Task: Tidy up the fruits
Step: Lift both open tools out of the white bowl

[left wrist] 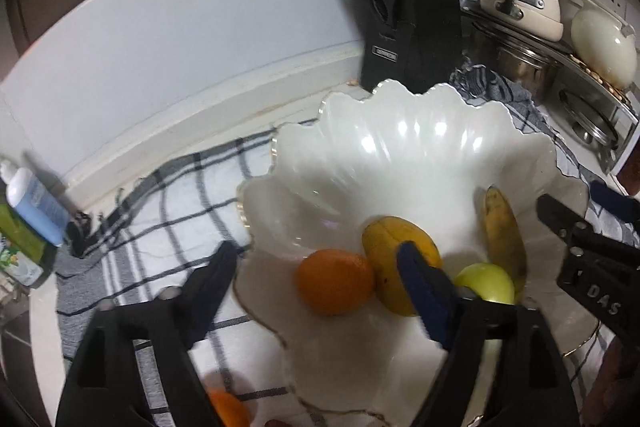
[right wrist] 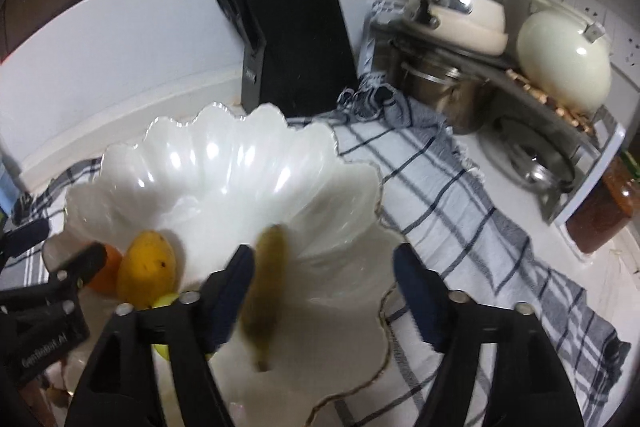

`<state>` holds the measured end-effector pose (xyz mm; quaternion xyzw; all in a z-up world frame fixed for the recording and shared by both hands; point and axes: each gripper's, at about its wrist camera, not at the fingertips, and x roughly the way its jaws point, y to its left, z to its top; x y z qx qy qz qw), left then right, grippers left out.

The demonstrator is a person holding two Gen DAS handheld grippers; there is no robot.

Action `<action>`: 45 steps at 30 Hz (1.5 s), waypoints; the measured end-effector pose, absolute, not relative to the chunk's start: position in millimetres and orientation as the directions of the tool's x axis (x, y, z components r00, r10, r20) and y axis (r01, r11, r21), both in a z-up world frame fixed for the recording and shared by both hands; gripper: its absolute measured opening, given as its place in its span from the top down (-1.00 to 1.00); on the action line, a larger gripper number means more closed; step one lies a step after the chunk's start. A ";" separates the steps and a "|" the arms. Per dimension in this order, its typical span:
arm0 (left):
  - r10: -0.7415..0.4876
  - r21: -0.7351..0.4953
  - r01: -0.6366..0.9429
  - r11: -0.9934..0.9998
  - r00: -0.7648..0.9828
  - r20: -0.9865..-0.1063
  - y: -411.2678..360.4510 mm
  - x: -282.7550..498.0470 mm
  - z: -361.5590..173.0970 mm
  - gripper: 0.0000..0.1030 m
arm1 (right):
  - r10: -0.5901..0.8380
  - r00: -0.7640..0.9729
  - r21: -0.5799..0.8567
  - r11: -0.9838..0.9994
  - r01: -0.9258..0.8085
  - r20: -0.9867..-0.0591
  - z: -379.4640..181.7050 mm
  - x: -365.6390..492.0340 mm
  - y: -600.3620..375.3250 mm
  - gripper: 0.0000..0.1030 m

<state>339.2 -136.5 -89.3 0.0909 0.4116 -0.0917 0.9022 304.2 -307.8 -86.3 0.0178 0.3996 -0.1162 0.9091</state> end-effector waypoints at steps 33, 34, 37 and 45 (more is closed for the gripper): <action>-0.011 0.086 0.084 0.993 0.776 -0.631 -26.3 217.4 -6.4 -1.00 | -0.121 0.787 0.019 0.986 0.167 -0.606 -2.2 202.3 -212.3 -0.91; -0.007 0.088 0.080 0.993 0.777 -0.629 -24.2 215.3 -7.2 -1.00 | -0.122 0.786 0.014 0.986 0.164 -0.606 -3.0 201.0 -209.4 -0.91; 0.012 0.098 0.062 0.993 0.783 -0.622 -16.7 209.7 -11.0 -1.00 | -0.124 0.783 -0.001 0.988 0.156 -0.609 -6.8 195.6 -201.2 -0.91; 0.014 0.088 0.055 0.995 0.770 -0.638 -1.6 198.8 -24.1 -1.00 | -0.127 0.777 -0.001 0.987 0.161 -0.616 -19.8 182.1 -188.4 -0.90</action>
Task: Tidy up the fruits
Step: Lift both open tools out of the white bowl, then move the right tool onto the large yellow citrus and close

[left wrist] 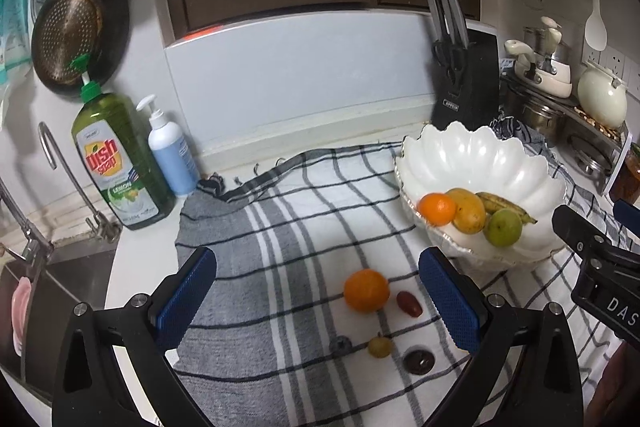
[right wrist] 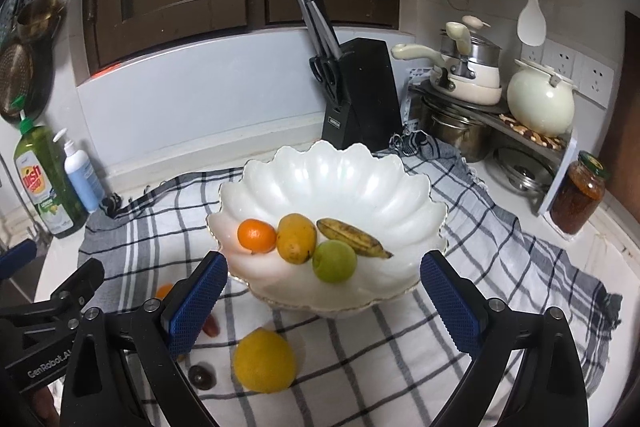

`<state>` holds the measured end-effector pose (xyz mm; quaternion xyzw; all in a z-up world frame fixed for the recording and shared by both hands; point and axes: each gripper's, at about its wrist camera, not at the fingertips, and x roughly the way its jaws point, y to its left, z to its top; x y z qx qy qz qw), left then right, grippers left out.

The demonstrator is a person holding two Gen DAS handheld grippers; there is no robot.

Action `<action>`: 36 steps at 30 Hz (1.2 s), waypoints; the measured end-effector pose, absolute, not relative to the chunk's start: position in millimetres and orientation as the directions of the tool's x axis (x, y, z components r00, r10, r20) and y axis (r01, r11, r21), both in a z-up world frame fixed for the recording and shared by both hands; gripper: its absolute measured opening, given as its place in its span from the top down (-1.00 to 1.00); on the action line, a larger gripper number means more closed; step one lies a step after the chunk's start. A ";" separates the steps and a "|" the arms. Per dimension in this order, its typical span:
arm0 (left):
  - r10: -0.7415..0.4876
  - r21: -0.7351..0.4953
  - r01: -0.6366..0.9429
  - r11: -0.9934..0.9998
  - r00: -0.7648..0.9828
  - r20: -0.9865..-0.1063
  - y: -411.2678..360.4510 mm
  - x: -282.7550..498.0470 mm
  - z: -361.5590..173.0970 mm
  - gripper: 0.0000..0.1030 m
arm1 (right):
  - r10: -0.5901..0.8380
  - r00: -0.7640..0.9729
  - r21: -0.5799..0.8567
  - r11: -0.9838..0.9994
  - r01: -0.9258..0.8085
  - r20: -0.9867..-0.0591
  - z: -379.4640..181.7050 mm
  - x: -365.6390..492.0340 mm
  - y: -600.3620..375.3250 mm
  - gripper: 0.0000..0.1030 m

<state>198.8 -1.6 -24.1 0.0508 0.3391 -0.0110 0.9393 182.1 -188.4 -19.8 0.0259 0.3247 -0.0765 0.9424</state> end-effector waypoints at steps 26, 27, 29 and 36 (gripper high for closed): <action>0.036 0.101 0.045 0.994 0.729 -0.683 30.6 170.6 -96.3 -1.00 | -0.068 0.711 -0.028 0.997 0.068 -0.700 -94.4 170.2 -148.2 -0.62; 0.036 0.101 0.047 0.994 0.725 -0.687 30.3 171.3 -99.6 -0.99 | -0.069 0.708 -0.030 0.997 0.067 -0.703 -97.7 170.6 -147.7 -0.60; 0.033 0.099 0.050 0.994 0.716 -0.698 29.8 173.4 -106.0 -0.99 | -0.068 0.701 -0.031 0.997 0.065 -0.710 -102.9 171.9 -147.5 -0.56; 0.028 0.107 0.070 0.992 0.697 -0.717 24.1 179.7 -120.0 -0.87 | -0.045 0.674 -0.011 0.998 0.055 -0.738 -119.5 178.1 -148.0 -0.41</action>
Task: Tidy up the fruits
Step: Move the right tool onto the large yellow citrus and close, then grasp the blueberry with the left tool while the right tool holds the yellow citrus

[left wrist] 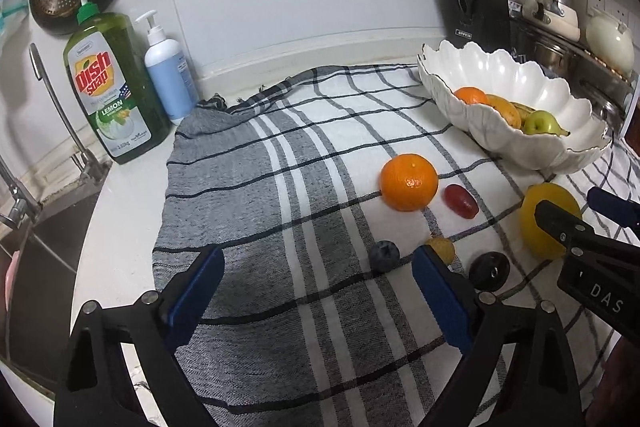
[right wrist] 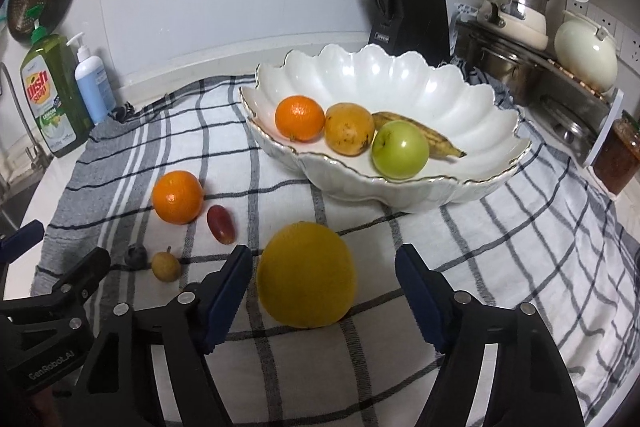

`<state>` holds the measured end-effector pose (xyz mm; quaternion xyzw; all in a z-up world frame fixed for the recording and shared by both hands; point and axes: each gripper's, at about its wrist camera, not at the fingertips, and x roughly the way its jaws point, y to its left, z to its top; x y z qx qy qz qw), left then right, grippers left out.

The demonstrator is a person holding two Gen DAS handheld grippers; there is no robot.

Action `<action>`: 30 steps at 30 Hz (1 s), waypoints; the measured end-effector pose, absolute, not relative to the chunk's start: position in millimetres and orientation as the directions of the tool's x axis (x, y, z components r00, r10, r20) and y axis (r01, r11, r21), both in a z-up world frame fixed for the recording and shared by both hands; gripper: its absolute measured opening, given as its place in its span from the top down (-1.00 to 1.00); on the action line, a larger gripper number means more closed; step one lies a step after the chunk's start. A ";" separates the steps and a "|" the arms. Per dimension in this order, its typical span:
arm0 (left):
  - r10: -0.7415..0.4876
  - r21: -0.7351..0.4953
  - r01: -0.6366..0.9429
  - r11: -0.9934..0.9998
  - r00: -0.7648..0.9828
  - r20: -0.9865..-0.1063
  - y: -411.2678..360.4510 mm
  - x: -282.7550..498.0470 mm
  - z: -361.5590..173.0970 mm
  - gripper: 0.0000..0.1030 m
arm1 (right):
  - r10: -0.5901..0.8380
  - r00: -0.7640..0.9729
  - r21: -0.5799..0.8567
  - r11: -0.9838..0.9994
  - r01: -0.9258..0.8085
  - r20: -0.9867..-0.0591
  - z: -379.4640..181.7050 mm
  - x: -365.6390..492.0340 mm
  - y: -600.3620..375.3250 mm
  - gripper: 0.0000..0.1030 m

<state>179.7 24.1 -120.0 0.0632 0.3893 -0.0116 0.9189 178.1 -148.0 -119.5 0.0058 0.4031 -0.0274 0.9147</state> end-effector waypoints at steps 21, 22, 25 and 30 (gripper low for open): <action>-0.029 0.058 0.117 0.991 0.628 -0.778 15.2 194.0 -145.5 -0.57 | -0.002 0.624 0.004 1.000 0.008 -0.782 -143.5 199.4 -143.4 -0.10; -0.029 0.057 0.118 0.991 0.625 -0.780 14.6 195.0 -146.4 -0.55 | -0.001 0.624 0.004 1.000 0.007 -0.781 -143.5 199.5 -143.5 -0.10; -0.035 0.050 0.121 0.991 0.614 -0.788 12.9 197.8 -148.8 -0.39 | 0.007 0.621 0.014 1.000 0.007 -0.784 -143.3 199.5 -144.7 -0.09; -0.041 0.054 0.137 0.989 0.611 -0.790 6.2 200.8 -148.8 -0.07 | 0.023 0.617 0.038 0.999 0.011 -0.787 -143.0 199.2 -147.7 -0.09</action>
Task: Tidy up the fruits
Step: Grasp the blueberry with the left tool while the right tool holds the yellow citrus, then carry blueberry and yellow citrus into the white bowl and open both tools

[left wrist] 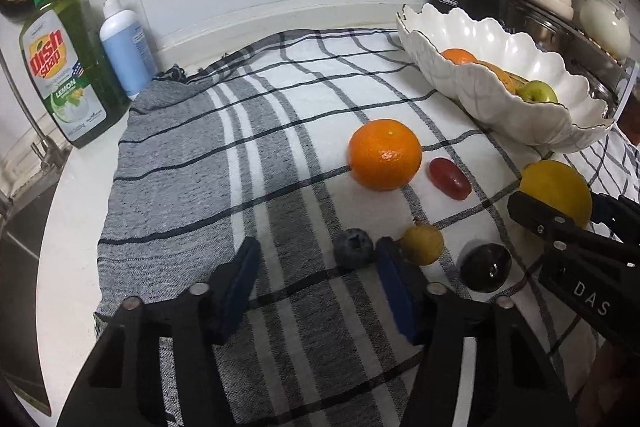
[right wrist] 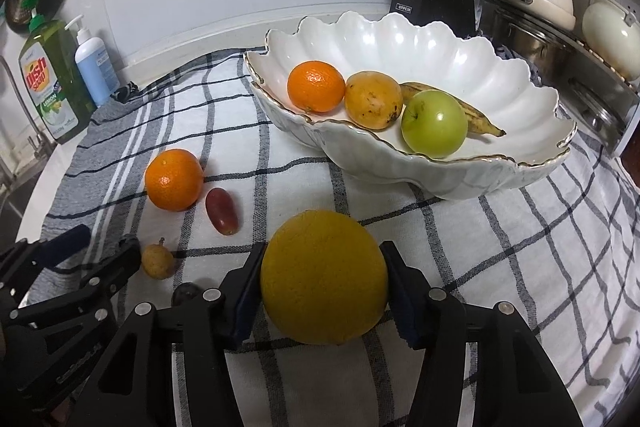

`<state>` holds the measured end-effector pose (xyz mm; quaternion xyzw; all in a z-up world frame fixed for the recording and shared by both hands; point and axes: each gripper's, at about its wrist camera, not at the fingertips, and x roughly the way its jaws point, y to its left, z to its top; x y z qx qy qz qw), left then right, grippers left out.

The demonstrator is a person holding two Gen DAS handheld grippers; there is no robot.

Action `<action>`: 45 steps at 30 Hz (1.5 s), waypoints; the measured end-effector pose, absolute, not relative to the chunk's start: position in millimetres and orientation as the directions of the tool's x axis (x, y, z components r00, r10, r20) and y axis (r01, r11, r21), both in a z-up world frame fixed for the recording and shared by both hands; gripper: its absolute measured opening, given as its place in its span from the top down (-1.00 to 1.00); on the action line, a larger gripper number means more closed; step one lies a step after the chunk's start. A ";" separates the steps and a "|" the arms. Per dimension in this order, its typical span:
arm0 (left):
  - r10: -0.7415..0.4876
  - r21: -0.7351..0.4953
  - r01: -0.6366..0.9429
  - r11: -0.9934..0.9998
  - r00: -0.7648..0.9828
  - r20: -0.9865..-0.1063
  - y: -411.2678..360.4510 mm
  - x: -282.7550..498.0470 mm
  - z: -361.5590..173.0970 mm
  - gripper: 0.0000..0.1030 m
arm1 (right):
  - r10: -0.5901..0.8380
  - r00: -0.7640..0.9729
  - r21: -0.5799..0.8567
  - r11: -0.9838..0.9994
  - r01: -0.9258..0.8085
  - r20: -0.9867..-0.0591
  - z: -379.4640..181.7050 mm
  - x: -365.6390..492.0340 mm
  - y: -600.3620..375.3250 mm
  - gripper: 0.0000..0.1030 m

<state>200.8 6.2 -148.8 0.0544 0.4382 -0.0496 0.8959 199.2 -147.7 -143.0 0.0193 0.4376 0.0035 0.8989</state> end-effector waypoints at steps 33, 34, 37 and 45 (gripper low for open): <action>-0.057 0.079 0.178 0.981 0.650 -0.757 -14.0 189.5 -108.9 0.58 | 0.052 0.658 0.078 0.997 0.010 -0.751 -109.6 183.3 -163.0 -0.08; -0.059 0.080 0.181 0.980 0.653 -0.755 -15.2 188.6 -106.2 0.58 | 0.053 0.661 0.079 0.997 0.008 -0.748 -107.0 181.8 -163.6 -0.08; -0.067 0.079 0.187 0.979 0.665 -0.744 -19.8 186.4 -95.9 0.58 | 0.056 0.673 0.081 0.997 0.007 -0.738 -98.2 177.3 -167.3 -0.08; -0.104 0.071 0.221 0.973 0.688 -0.718 -38.0 188.6 -71.3 0.58 | 0.033 0.702 0.069 0.997 0.023 -0.712 -75.9 171.7 -183.3 -0.08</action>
